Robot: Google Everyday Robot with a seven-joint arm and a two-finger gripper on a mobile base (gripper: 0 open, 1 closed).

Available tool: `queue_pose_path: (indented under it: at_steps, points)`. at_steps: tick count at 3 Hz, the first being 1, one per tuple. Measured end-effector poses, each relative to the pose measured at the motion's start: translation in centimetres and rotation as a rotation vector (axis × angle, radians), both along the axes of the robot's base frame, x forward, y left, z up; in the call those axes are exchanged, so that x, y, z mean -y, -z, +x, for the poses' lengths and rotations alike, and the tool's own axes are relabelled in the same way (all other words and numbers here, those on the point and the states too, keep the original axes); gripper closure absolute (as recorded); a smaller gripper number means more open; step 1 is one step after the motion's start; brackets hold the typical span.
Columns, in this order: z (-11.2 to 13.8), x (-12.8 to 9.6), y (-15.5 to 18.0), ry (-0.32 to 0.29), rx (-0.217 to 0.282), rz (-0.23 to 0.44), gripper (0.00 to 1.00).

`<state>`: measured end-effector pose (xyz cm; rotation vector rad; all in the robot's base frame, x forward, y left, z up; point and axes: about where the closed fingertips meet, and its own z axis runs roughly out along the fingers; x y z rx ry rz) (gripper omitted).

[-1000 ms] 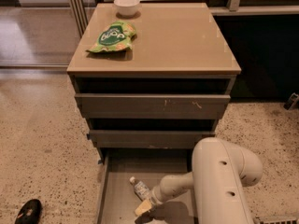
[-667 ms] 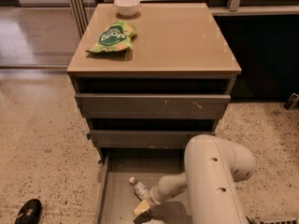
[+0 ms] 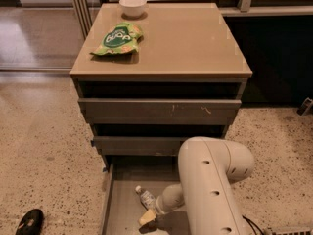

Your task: Pick blue plastic bottle from bottom drawer and place on counter

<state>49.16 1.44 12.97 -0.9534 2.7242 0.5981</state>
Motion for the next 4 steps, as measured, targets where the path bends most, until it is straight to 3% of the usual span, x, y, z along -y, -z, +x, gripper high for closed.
queue_pose_path:
  at_steps: [1, 4]
  points:
    - [0.0, 0.0, 0.0, 0.0, 0.0, 0.0, 0.19]
    - [-0.01, -0.01, 0.01, 0.0, 0.0, 0.0, 0.89]
